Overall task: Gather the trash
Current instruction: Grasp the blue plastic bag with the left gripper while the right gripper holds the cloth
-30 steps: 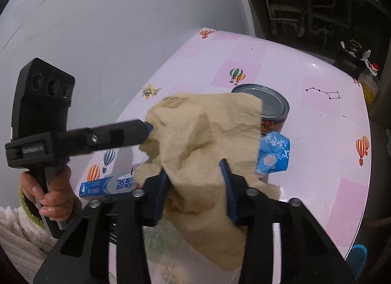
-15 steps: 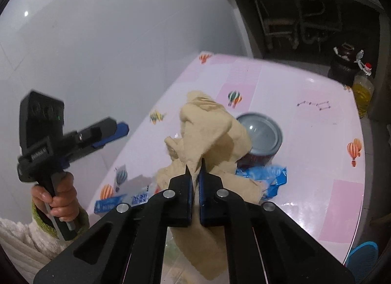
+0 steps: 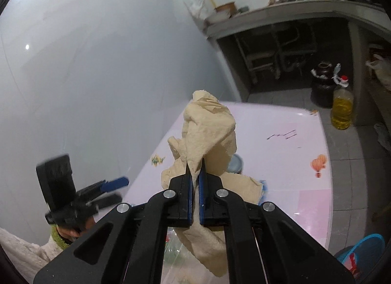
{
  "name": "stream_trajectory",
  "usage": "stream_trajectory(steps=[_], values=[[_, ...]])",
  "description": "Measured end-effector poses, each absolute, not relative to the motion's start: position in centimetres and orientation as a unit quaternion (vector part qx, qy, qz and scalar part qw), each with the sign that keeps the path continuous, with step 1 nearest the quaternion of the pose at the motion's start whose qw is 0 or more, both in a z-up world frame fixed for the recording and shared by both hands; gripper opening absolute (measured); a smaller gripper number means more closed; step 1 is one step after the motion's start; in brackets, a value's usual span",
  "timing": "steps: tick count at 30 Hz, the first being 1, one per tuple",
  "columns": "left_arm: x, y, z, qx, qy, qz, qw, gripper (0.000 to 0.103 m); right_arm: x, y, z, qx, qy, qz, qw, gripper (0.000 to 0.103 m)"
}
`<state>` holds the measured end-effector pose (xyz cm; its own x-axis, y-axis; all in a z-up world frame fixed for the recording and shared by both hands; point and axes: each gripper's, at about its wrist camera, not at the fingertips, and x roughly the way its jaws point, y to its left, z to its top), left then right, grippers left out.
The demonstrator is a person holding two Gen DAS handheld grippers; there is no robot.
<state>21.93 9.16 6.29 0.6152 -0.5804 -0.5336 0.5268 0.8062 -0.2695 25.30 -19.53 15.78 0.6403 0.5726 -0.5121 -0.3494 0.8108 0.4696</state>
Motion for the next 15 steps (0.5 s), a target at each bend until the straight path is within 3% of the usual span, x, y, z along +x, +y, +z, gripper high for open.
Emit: stream_trajectory(steps=[7, 15], values=[[18.0, 3.3, 4.2, 0.222, 0.284, -0.307, 0.881, 0.074, 22.4, -23.8, 15.5, 0.195, 0.32, 0.214, 0.902, 0.004], [19.4, 0.2, 6.9, 0.186, 0.296, -0.356, 0.867, 0.074, 19.8, -28.2, 12.4, 0.243, 0.329, 0.152, 0.9, 0.004]])
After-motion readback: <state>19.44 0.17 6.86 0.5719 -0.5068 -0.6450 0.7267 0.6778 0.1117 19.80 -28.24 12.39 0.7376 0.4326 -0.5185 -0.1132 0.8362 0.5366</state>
